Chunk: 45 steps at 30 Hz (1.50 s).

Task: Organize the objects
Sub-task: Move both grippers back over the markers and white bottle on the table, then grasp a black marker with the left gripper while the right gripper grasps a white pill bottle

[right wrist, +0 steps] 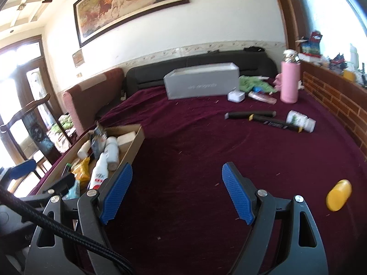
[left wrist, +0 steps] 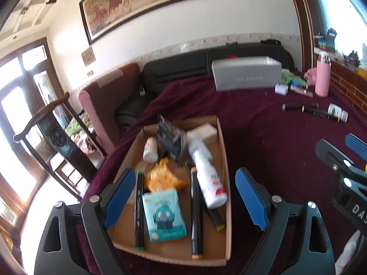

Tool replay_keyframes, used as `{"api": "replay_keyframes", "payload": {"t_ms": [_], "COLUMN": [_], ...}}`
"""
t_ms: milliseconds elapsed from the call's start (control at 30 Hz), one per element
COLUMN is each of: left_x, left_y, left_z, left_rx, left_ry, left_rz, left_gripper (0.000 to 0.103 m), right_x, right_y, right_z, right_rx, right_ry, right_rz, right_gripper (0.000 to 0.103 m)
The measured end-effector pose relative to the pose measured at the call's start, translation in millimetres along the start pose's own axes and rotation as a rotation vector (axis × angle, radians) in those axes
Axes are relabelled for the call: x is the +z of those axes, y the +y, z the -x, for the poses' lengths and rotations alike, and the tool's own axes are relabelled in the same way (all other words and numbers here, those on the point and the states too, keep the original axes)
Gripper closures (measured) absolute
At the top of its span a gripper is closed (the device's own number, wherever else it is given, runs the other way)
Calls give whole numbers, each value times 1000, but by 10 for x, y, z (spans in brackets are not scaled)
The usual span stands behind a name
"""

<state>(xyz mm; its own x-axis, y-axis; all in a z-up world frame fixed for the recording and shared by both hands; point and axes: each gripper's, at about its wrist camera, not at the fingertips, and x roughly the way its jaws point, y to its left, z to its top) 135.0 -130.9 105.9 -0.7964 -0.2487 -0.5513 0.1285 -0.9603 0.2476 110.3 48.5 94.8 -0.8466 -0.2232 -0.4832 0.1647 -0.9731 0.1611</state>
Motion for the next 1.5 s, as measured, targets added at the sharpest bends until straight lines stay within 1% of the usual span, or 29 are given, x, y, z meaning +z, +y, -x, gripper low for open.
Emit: {"api": "replay_keyframes", "payload": {"t_ms": [67, 133, 233, 300, 367, 433, 467, 500, 567, 633, 667, 700, 733, 767, 833, 900, 933, 967, 1000, 1067, 1133, 1200, 1267, 1333, 1367, 1400, 1433, 1467, 1500], "left_x": [66, 137, 201, 216, 219, 189, 170, 144, 116, 99, 94, 74, 49, 17, -77, -93, -119, -126, -131, -143, -142, -150, -152, -152, -150, -152, -149, -149, -149], "left_y": [-46, -143, -375, -605, -834, -1113, -1212, -1344, -1508, -1623, -1659, -1702, -1718, -1726, -1754, -1733, -1730, -1738, -1760, -1813, -1823, -1798, -1790, -1795, -1801, -1798, -1794, -1792, -1790], "left_z": [46, 68, 79, 42, -58, -242, -304, -415, -551, -693, -749, -803, -840, -894, -956, -943, -930, -935, -949, -977, -993, -985, -985, -996, -1001, -1000, -1000, -998, -996], "left_rx": [-3, -34, -95, -162, -253, -339, -364, -406, -434, -478, -476, -456, -452, -458, -451, -462, -464, -477, -498, -485, -481, -481, -481, -481, -482, -482, -482, -482, -482], "left_ry": [-31, -47, -57, -39, 7, 90, 117, 150, 188, 224, 237, 250, 263, 284, 318, 311, 309, 310, 316, 319, 319, 318, 316, 316, 316, 315, 316, 315, 315], "left_rz": [-4, -21, -67, -105, -134, -161, -165, -169, -169, -150, -143, -140, -136, -132, -131, -116, -113, -113, -119, -142, -144, -145, -145, -147, -147, -147, -147, -147, -147], "left_gripper": [18, 18, 18, 18, 18, 18, 18, 18, 18, 18, 18, 18, 18, 18, 17, 17, 13, 9, 2, 2, 2, 2, 2, 2, 2, 2, 2, 2, 2], "right_x": [47, 72, 76, 61, 63, 86, 109, 151, 275, 460, 550, 651, 734, 807, 894, 961, 976, 1007, 1014, 1055, 1078, 1080, 1051, 1018, 982, 949, 928, 899, 836], "right_y": [-57, -130, -285, -468, -682, -937, -1070, -1217, -1496, -1759, -1864, -1970, -2072, -2160, -2247, -2298, -2311, -2287, -2257, -2126, -2070, -2068, -2126, -2183, -2191, -2200, -2175, -2122, -2051], "right_z": [102, 189, 225, 226, 250, 310, 349, 389, 452, 478, 453, 376, 268, 118, -156, -506, -636, -801, -893, -1199, -1456, -1745, -2004, -2177, -2232, -2256, -2206, -2150, -2090], "right_rx": [-27, -59, -110, -162, -213, -285, -325, -365, -418, -425, -432, -416, -380, -370, -359, -352, -324, -251, -189, -81, -36, -33, -36, -99, -104, -58, -25, 48, 195], "right_ry": [-30, -54, -49, -37, -31, -33, -34, -32, -19, 2, 19, 50, 85, 120, 177, 247, 274, 311, 339, 413, 465, 525, 572, 600, 627, 665, 669, 691, 745], "right_rz": [5, 9, 17, 10, -11, -24, -23, -21, -31, -58, -72, -83, -104, -118, -105, -81, -80, -89, -98, -105, -87, -87, -126, -155, -176, -217, -242, -270, -327], "right_gripper": [22, 22, 21, 21, 22, 22, 22, 22, 22, 22, 21, 21, 21, 21, 21, 22, 23, 23, 23, 23, 23, 23, 23, 23, 24, 22, 21, 21, 21]}}
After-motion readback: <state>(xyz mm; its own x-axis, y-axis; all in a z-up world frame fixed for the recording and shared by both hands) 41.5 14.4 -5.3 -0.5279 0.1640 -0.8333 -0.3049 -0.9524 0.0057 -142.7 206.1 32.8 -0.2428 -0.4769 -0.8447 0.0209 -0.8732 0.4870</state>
